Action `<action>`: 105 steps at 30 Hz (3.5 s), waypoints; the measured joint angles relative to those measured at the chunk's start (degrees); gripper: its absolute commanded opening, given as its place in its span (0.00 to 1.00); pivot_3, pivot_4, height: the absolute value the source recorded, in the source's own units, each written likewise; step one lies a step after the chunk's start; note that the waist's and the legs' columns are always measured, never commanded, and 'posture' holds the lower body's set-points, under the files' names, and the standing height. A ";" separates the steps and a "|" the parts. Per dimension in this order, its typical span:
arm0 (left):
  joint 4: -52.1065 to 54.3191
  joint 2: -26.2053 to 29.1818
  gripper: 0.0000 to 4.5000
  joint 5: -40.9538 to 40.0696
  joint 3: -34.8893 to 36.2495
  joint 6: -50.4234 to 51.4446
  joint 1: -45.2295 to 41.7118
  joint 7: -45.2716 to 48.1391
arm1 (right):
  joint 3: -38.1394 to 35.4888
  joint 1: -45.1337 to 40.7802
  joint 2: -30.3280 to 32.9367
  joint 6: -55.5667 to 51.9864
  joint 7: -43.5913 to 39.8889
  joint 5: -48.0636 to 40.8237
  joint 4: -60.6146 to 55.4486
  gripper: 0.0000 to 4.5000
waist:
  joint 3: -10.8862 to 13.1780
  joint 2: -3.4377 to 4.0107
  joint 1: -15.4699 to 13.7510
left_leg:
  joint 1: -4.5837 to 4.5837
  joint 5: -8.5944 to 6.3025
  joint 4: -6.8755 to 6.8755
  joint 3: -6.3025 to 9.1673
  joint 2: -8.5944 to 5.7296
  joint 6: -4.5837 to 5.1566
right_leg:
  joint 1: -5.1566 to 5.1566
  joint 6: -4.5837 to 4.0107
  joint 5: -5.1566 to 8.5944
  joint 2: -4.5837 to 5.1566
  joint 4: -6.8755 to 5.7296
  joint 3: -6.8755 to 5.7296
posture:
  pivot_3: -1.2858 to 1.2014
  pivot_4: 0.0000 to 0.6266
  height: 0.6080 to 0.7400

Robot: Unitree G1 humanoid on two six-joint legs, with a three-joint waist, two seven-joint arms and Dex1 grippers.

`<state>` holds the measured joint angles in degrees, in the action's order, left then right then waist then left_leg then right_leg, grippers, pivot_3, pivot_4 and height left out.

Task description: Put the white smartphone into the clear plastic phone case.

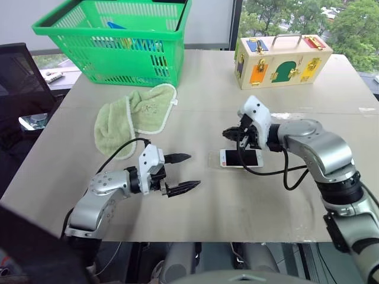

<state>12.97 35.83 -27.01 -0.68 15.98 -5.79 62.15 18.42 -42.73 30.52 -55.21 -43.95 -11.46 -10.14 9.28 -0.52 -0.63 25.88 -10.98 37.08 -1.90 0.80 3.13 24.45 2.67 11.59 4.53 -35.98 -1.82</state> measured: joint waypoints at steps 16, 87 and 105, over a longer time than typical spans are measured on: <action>0.02 -0.03 1.00 -0.04 0.01 0.06 0.71 -0.15 | 11.22 -6.90 4.69 22.36 -20.19 9.73 23.33 0.01 | 0.04 0.00 0.81 | 0.10 0.15 -0.07 -0.18 0.11 0.25 | 0.11 0.02 0.00 -0.32 -0.01 0.20 | 0.52 0.24 1.00; -0.16 0.99 0.01 0.07 0.70 0.66 1.35 -2.39 | 6.77 6.45 -5.74 9.73 -8.38 7.22 7.23 0.00 | -1.00 -0.09 1.39 | -1.11 -0.09 -0.72 -0.55 0.25 -0.15 | -0.47 0.02 0.03 0.82 0.08 -0.59 | 0.52 0.24 1.00; -1.14 0.79 0.01 1.75 0.69 -0.41 0.93 -2.79 | 4.18 7.61 -6.73 7.67 -7.38 4.57 6.46 0.00 | -0.96 -0.07 1.27 | -1.06 -0.10 -0.76 -0.64 0.26 -0.17 | -0.44 0.22 0.15 1.65 0.10 -1.74 | 0.52 0.24 1.00</action>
<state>11.84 36.62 -25.26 0.01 15.57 -4.86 59.36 22.60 -35.12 23.80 -47.54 -51.33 -6.90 -3.68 8.32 -0.59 0.63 24.82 -11.09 36.32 -2.54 1.07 2.97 24.02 2.89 11.73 6.18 -35.88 -3.55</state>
